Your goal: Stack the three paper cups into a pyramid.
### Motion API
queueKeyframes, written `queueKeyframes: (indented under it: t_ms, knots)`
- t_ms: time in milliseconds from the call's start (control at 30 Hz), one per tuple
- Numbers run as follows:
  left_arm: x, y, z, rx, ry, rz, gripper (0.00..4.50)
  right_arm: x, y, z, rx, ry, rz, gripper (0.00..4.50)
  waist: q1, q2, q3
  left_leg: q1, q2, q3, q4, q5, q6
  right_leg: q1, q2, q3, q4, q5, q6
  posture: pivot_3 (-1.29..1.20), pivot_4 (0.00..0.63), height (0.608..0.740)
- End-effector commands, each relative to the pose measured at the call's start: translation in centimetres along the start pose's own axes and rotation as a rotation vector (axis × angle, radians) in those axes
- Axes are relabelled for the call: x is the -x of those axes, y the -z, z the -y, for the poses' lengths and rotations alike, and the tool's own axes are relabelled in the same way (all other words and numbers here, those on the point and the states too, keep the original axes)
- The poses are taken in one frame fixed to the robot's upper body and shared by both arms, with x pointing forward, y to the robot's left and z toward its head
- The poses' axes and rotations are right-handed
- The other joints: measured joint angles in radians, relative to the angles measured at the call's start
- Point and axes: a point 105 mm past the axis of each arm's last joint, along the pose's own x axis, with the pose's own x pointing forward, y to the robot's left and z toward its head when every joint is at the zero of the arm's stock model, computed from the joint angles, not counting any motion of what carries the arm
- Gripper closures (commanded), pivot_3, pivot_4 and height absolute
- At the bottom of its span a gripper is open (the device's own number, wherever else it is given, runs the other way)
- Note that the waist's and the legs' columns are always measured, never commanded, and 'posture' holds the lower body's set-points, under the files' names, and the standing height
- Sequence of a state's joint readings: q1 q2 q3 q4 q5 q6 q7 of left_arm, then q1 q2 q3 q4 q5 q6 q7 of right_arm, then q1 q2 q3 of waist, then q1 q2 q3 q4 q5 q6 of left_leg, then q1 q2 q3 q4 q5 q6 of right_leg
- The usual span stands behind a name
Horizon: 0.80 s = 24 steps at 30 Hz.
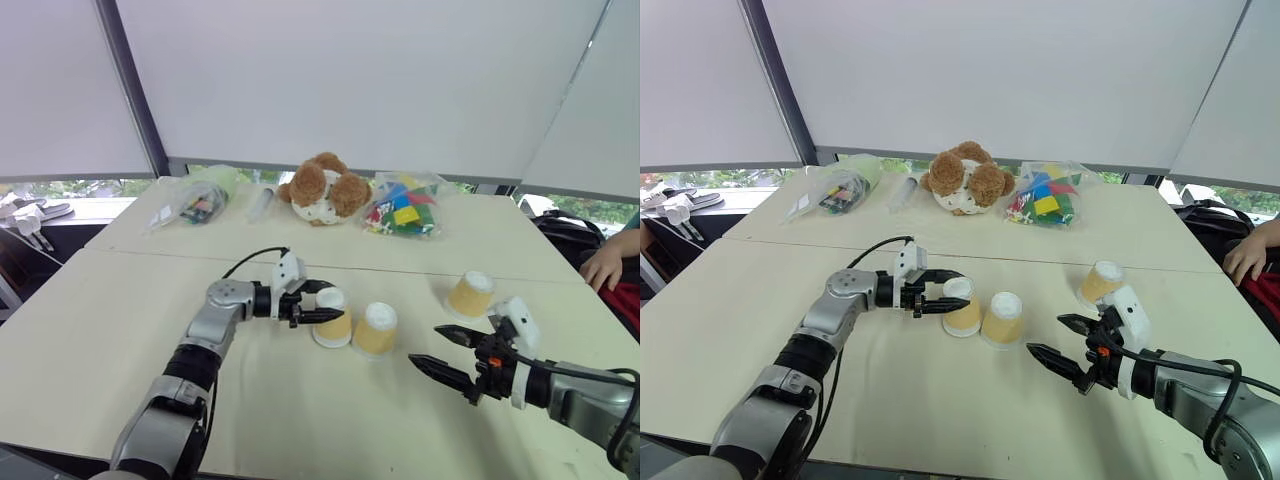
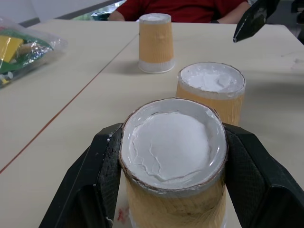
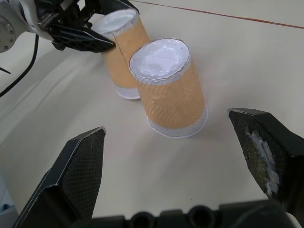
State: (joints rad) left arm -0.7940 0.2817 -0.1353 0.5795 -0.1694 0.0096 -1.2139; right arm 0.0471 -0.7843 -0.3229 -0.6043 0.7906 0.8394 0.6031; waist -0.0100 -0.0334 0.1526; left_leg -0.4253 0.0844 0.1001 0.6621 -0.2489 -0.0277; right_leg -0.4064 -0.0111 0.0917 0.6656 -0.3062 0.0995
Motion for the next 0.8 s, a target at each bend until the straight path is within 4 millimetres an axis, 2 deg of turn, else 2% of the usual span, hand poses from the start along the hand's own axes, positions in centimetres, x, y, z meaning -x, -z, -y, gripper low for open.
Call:
queueKeyframes:
  t_ms: [33,100,133,267,333,433,500,633,700,800]
  knots:
    - [-0.7,-0.9,0.0,-0.047,0.010,0.019,1.04,0.1,-1.1,-0.3,0.035,-0.010,0.043,0.00,0.001,0.000,0.000,0.000,0.000,0.000,0.000,0.000,0.000,0.000,0.000,0.000,0.000,0.000,0.000,0.00,0.150,0.739]
    - [-0.8,-0.7,0.2,-0.053,0.017,0.011,0.10,0.0,-1.1,-0.3,0.034,-0.008,0.043,0.00,0.000,0.000,0.000,0.000,0.000,0.000,0.000,0.000,0.000,0.000,0.000,0.000,0.000,0.000,0.000,0.00,0.150,0.739]
    - [-0.8,-0.6,0.2,-0.056,0.018,0.009,0.04,0.0,-1.1,-0.3,0.034,-0.007,0.043,0.00,0.000,0.000,0.000,0.000,0.000,0.000,0.000,0.000,0.000,0.000,0.000,0.000,0.000,0.000,0.000,0.00,0.150,0.739]
    - [-0.7,-0.6,0.2,-0.062,0.019,0.006,0.04,0.0,-1.1,-0.1,0.038,0.003,0.044,0.00,0.000,0.000,0.000,0.000,0.000,0.000,0.000,0.000,0.000,0.000,0.000,0.000,0.000,0.000,0.000,0.00,0.150,0.739]
    - [0.1,-1.2,-0.4,-0.088,-0.012,0.003,0.04,0.1,-1.2,0.6,0.048,0.041,0.055,0.00,-0.001,0.000,0.000,0.000,0.000,0.000,0.000,0.000,0.000,0.000,0.000,0.000,0.000,0.000,0.000,0.00,0.150,0.739]
    - [2.3,-2.9,-1.4,-0.127,-0.059,0.014,0.04,0.6,-1.7,2.3,0.060,0.147,0.097,0.00,-0.003,0.000,0.000,0.000,0.000,0.000,0.000,0.000,0.000,0.000,0.000,0.000,0.000,0.000,0.000,0.00,0.150,0.739]
    - [4.4,-4.8,-1.7,-0.142,-0.079,0.018,0.04,1.1,-2.1,4.1,0.052,0.241,0.133,0.00,-0.004,0.000,0.000,0.000,0.000,0.000,0.000,0.000,0.000,-0.001,0.000,0.000,0.000,0.000,0.000,0.00,0.150,0.739]
    - [7.5,-7.9,-0.5,-0.075,-0.053,0.036,0.04,1.5,-2.3,6.1,0.035,0.346,0.183,0.00,-0.004,0.001,0.000,0.000,0.000,0.000,-0.001,0.000,0.000,-0.001,0.000,0.000,0.001,0.000,0.000,0.00,0.150,0.739]
    - [8.3,-8.3,0.5,-0.035,-0.038,0.023,0.04,1.5,-2.3,7.0,0.038,0.392,0.200,0.00,-0.001,0.002,-0.001,0.000,0.000,0.000,-0.001,0.000,0.000,-0.001,0.000,0.000,0.001,0.000,0.001,0.00,0.150,0.739]
    - [9.6,-7.9,2.4,-0.002,-0.017,-0.048,0.04,1.9,-2.3,9.0,0.066,0.509,0.210,0.00,-0.003,0.003,-0.001,0.000,0.000,0.000,0.000,0.000,0.000,0.001,-0.001,0.000,0.000,-0.001,0.001,0.00,0.150,0.739]
